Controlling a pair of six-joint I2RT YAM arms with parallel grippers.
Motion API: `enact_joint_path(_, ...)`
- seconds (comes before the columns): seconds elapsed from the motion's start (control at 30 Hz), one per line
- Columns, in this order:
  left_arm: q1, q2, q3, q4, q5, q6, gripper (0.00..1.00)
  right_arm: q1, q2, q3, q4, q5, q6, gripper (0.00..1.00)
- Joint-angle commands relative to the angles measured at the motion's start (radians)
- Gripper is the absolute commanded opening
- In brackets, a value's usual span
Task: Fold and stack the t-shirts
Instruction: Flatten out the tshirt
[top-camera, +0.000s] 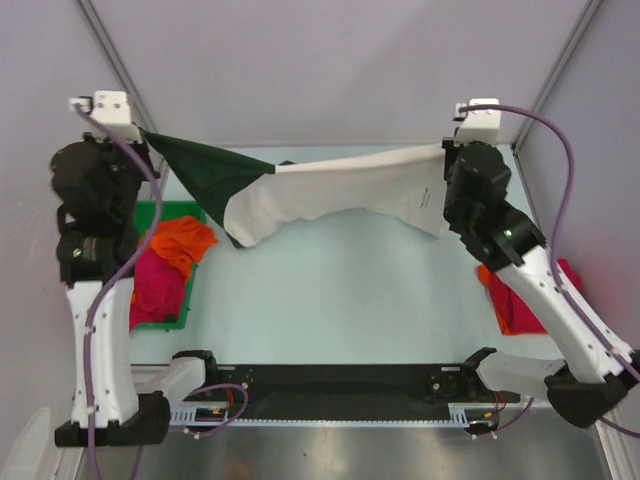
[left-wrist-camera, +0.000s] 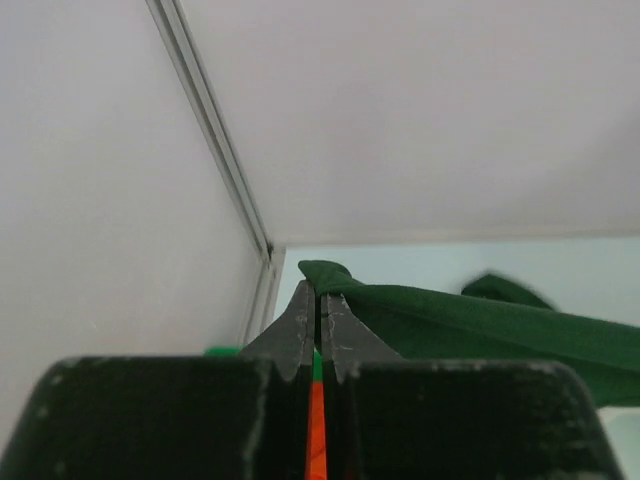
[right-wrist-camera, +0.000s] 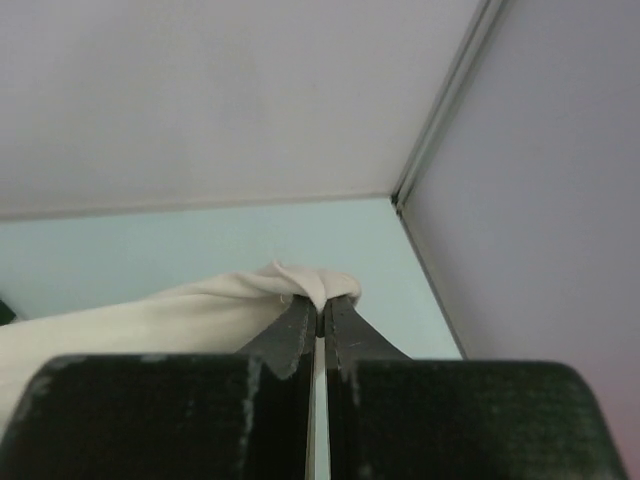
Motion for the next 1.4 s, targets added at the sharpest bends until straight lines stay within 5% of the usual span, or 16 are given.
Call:
enact_joint_path(0.0, 0.017, -0.120, 0.254, -0.030, 0.024, -0.042, 0.00, 0.091, -0.127, 0.089, 0.087, 0.189, -0.117, 0.00)
enact_joint_path(0.37, 0.016, -0.180, 0.546, -0.230, 0.009, -0.073, 0.00, 0.349, -0.262, 0.132, 0.349, 0.379, -0.497, 0.00)
enact_joint_path(0.77, 0.017, -0.125, 0.623, -0.208, -0.033, -0.073, 0.00, 0.347, -0.161, 0.278, 0.425, 0.287, -0.605, 0.00)
enact_joint_path(0.87, 0.016, -0.089, 0.582, -0.170, -0.027, -0.078, 0.00, 0.280, -0.107, 0.301, 0.411, 0.246, -0.567, 0.00)
enact_joint_path(1.0, 0.017, -0.057, 0.444, -0.082, -0.005, -0.083, 0.00, 0.046, -0.027, 0.364, 0.104, 0.087, -0.234, 0.00)
enact_joint_path(1.13, 0.016, 0.068, 0.408, -0.038, 0.010, -0.081, 0.00, -0.120, 0.127, 0.396, 0.023, -0.053, 0.005, 0.00)
enact_joint_path(1.37, 0.017, 0.305, 0.474, 0.054, 0.003, -0.086, 0.00, -0.243, 0.371, 0.525, -0.008, -0.134, 0.098, 0.00)
